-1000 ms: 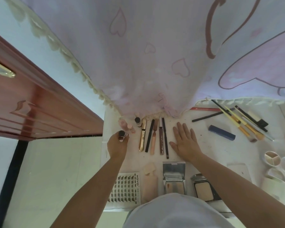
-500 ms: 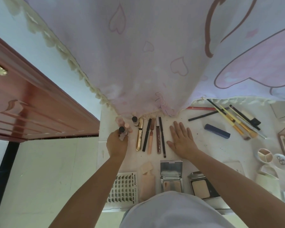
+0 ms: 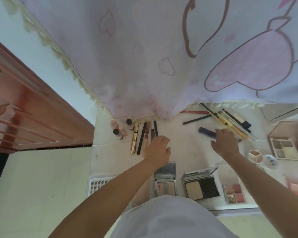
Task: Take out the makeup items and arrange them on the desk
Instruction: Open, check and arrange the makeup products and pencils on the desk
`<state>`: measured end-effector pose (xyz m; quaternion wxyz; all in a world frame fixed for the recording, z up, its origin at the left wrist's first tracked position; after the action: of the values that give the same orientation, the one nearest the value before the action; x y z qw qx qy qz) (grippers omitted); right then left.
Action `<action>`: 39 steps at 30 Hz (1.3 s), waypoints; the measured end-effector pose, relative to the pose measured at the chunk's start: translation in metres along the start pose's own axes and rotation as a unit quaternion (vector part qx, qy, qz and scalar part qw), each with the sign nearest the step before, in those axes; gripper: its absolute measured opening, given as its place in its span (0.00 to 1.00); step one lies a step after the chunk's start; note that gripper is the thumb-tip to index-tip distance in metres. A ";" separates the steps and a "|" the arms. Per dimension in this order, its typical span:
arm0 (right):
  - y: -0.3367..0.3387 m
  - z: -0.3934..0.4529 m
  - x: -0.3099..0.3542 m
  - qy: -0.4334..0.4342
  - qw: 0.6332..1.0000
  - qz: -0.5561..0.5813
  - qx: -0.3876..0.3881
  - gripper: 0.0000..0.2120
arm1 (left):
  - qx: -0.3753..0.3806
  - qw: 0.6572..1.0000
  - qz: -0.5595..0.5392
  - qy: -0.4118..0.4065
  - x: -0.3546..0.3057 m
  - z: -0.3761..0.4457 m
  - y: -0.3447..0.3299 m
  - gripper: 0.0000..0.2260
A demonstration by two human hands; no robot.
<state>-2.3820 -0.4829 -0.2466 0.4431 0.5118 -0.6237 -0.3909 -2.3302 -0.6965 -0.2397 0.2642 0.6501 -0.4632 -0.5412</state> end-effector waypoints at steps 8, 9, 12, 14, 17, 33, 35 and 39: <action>-0.005 -0.007 -0.003 0.020 0.993 0.086 0.084 0.11 | 0.169 0.978 0.126 -0.004 -0.013 0.022 -0.033 0.21; -0.004 -0.009 0.002 0.039 0.990 0.094 0.096 0.12 | 0.169 0.978 0.120 -0.001 -0.013 0.023 -0.033 0.21; 0.007 -0.017 0.019 0.096 0.980 0.119 0.124 0.13 | 0.133 0.989 0.063 0.011 -0.018 0.023 -0.020 0.25; 0.017 -0.023 0.032 0.140 0.972 0.126 0.144 0.13 | 0.089 0.996 0.017 -0.005 -0.024 0.024 -0.005 0.28; 0.034 -0.031 0.054 0.214 0.956 0.122 0.158 0.12 | 0.093 0.992 -0.009 -0.088 -0.042 0.021 0.013 0.19; 0.090 -0.040 0.068 0.259 0.945 0.182 0.079 0.14 | 0.003 0.993 -0.063 -0.100 -0.014 -0.003 0.084 0.09; 0.086 -0.045 0.080 0.258 0.942 0.191 0.098 0.14 | 0.000 0.991 -0.074 -0.109 -0.018 -0.006 0.083 0.08; 0.080 -0.053 0.096 0.267 0.940 0.167 0.130 0.12 | 0.002 0.988 -0.089 -0.124 -0.020 -0.011 0.081 0.07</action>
<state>-2.3631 -0.5659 -0.1404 0.5824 0.5387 -0.6041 -0.0756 -2.3446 -0.7157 -0.1593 0.1544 0.6173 -0.4339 -0.6379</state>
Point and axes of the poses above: each hand's wrist, its own z-axis towards the middle knuckle, its own y-axis out of the back of the hand, x = y × z, the point moved 6 cm from there along z, towards the middle knuckle, and after that the axes turned 6 degrees about z, right-handed, at the moved point
